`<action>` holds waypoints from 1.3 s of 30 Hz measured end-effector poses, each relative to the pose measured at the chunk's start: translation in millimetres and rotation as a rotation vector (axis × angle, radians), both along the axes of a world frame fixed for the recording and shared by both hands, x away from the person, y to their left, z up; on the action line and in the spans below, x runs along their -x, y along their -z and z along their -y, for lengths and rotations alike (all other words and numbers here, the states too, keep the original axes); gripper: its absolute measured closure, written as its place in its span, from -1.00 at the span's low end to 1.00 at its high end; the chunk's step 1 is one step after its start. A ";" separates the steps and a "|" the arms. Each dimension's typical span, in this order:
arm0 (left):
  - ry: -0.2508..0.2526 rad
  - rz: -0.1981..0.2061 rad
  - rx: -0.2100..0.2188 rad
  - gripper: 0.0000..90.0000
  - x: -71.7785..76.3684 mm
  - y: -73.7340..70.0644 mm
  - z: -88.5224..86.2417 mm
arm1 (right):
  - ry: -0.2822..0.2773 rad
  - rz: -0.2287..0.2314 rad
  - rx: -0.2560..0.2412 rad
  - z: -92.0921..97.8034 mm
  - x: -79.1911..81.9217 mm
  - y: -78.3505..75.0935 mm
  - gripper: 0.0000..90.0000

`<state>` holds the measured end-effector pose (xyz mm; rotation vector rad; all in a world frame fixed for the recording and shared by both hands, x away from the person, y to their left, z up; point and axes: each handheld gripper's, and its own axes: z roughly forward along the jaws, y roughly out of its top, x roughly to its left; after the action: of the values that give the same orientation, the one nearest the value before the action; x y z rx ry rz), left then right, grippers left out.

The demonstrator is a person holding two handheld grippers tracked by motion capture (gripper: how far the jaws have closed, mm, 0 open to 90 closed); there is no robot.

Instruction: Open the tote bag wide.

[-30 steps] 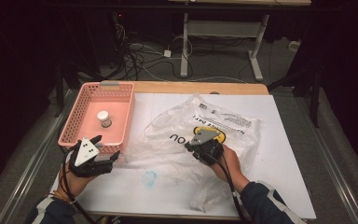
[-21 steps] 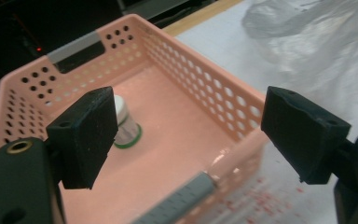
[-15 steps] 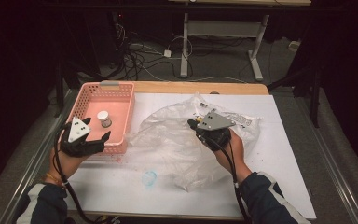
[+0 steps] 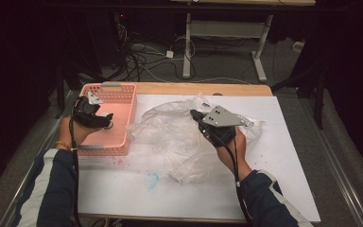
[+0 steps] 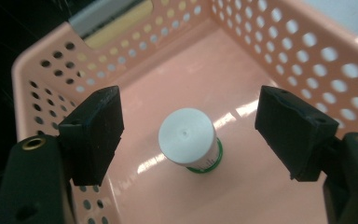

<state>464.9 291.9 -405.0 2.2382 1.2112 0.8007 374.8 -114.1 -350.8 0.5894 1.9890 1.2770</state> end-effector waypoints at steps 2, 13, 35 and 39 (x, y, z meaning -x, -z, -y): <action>-0.014 -0.050 -0.012 -0.46 -11.7 7.2 -0.6 | -0.001 -0.002 0.002 0.1 0.1 0.4 1.00; -0.057 -0.227 0.059 -0.15 -41.1 29.1 -13.2 | -0.030 -0.021 0.009 3.8 -1.3 4.7 1.00; 0.068 0.050 0.116 0.07 2.6 -17.6 5.4 | -0.019 -0.025 0.012 9.1 -5.0 3.4 1.00; 0.120 0.143 0.188 0.07 25.3 -28.8 13.3 | -0.018 -0.027 0.006 7.1 -6.9 3.5 1.00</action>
<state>439.6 278.6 -376.2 2.0435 1.0304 0.7533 381.6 -121.3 -354.4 0.5902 2.0238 1.2803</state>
